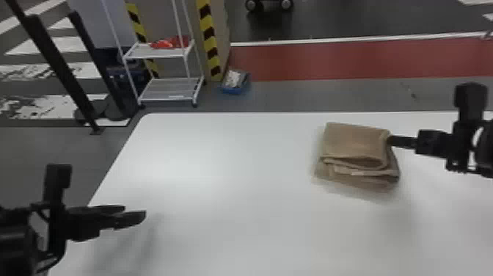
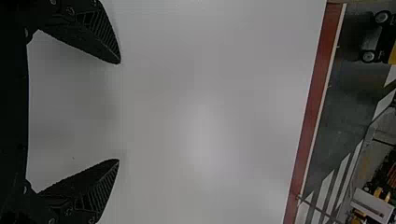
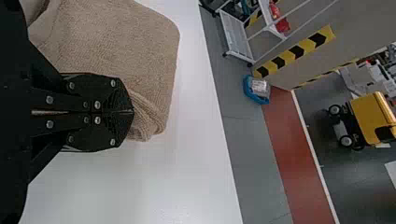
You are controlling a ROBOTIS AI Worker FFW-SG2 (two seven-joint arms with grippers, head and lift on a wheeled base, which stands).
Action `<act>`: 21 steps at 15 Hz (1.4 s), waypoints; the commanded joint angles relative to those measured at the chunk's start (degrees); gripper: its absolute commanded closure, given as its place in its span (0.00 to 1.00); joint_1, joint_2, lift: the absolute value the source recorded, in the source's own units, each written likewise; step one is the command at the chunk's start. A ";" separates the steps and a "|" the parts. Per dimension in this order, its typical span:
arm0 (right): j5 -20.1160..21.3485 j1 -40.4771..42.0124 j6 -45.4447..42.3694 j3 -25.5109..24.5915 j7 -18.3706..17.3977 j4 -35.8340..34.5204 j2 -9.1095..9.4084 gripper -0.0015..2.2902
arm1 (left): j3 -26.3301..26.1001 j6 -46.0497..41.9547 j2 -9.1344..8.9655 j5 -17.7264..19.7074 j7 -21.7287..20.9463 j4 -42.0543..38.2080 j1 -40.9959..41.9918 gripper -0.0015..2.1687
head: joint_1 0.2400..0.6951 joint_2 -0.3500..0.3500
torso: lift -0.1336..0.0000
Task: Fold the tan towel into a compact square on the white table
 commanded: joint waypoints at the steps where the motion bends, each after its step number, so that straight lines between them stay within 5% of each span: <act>1: 1.78 4.56 5.20 2.21 1.72 -8.80 0.05 0.80 | 0.01 0.00 0.41 0.23 -0.01 0.01 -0.10 0.07 | 1.00 0.72 | 0.08; 5: 2.22 10.63 19.79 5.46 8.31 -24.80 -6.33 0.76 | -0.52 0.18 0.50 0.23 -0.01 0.09 -1.15 0.07 | 1.00 0.71 | 0.08; 8: 2.48 11.24 21.72 9.68 10.77 -29.37 -7.47 0.46 | -0.87 0.35 0.06 0.06 -0.01 0.09 -1.59 0.07 | 1.00 0.67 | 0.08; 10: 4.24 10.19 21.19 13.64 10.68 -30.34 -7.47 0.09 | -0.69 0.35 -0.12 0.32 -0.01 0.09 -1.59 0.07 | 1.00 0.68 | 0.08; 11: 6.62 8.60 20.49 16.71 10.77 -29.81 -6.77 0.04 | -0.52 0.53 -0.29 0.32 -0.01 0.01 -1.59 0.07 | 1.00 0.69 | 0.08; 15: 18.92 1.31 16.10 28.84 14.29 -17.94 -3.78 0.04 | 1.24 0.88 -1.87 1.55 0.08 -1.49 -0.63 0.07 | 1.00 0.76 | 0.08; 21: 24.63 -2.12 13.46 34.73 19.38 -10.47 -1.67 0.05 | 6.43 7.03 -8.99 6.39 0.43 -12.30 2.36 0.07 | 1.00 0.82 | 0.08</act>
